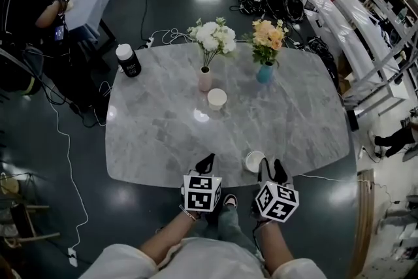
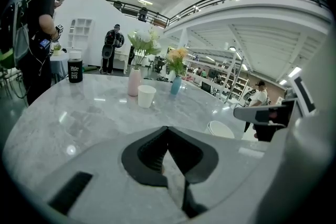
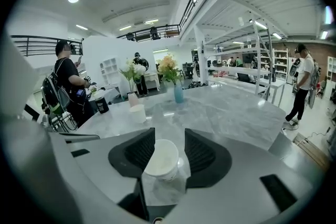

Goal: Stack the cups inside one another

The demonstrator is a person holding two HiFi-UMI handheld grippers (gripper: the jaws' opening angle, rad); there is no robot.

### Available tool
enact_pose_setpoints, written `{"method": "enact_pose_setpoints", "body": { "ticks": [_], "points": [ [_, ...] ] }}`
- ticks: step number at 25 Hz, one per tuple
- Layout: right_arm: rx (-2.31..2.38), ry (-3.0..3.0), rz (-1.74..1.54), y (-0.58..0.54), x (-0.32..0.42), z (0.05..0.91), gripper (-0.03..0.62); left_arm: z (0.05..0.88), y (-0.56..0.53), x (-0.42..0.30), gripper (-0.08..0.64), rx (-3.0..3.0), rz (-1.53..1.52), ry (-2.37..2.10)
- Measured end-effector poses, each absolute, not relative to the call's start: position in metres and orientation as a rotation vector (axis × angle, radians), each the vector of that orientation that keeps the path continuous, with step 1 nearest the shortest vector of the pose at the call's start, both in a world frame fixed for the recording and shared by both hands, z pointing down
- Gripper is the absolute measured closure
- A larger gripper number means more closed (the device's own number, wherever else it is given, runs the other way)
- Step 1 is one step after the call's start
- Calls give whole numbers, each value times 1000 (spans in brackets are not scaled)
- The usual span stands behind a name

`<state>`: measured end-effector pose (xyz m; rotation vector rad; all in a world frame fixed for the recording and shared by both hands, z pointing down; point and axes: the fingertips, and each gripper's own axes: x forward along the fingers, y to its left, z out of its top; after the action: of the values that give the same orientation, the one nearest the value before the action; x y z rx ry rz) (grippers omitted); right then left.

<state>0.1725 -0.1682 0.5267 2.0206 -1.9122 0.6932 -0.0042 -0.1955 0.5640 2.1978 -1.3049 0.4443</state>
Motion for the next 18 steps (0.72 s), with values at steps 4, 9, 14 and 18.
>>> {"method": "enact_pose_setpoints", "body": {
  "ticks": [4, 9, 14, 18],
  "points": [
    [2040, -1908, 677, -173, 181, 519, 464, 553, -200, -3, 565, 2204, 422, -1331],
    [2060, -1916, 658, -176, 193, 507, 541, 538, -203, 0, 565, 2214, 401, -1366],
    [2055, -1950, 643, -180, 206, 498, 569, 523, -205, 6, 565, 2230, 389, -1401],
    [2041, -1981, 631, -184, 217, 494, 577, 514, -208, 15, 565, 2250, 384, -1425]
  ]
}}
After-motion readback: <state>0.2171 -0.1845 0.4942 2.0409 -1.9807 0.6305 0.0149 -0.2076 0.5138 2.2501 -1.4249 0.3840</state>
